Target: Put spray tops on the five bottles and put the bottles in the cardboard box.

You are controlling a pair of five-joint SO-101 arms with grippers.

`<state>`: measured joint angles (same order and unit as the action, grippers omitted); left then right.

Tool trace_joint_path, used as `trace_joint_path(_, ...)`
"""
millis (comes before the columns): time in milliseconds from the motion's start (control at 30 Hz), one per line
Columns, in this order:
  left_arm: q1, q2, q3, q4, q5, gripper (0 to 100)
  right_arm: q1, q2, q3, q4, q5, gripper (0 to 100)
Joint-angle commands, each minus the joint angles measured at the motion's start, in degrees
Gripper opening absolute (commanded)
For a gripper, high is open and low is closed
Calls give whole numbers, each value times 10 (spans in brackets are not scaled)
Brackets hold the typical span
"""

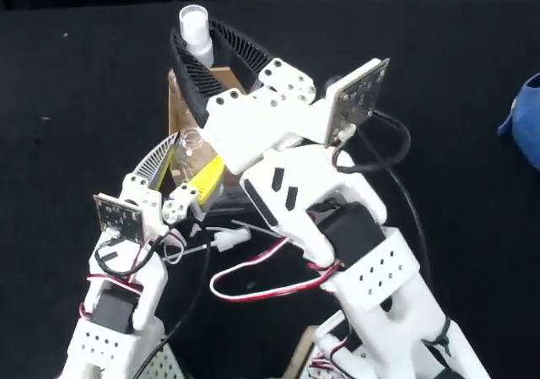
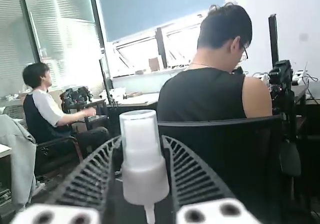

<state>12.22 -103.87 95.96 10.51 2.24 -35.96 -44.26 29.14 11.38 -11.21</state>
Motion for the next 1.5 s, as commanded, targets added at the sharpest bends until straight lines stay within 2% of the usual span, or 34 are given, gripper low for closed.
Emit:
trace_joint_path(0, 33, -4, 14, -10, 6, 30, -9, -34, -4, -18, 2, 11)
trace_joint_path(100, 53, -3, 14, -9, 3, 30, -9, -32, -4, -18, 2, 11)
trace_joint_path(433, 53, -3, 14, -4, 2, 30, -5, -36, -6, -14, 4, 11)
trace_joint_path(733, 53, -4, 14, 19, 2, 30, -7, -100, 7, 10, 5, 11)
trace_joint_path(1167, 53, -4, 14, 19, 2, 30, -5, -54, 6, 70, 6, 11)
trace_joint_path(1467, 53, -4, 14, 19, 2, 30, -7, -54, 30, 66, 62, 11)
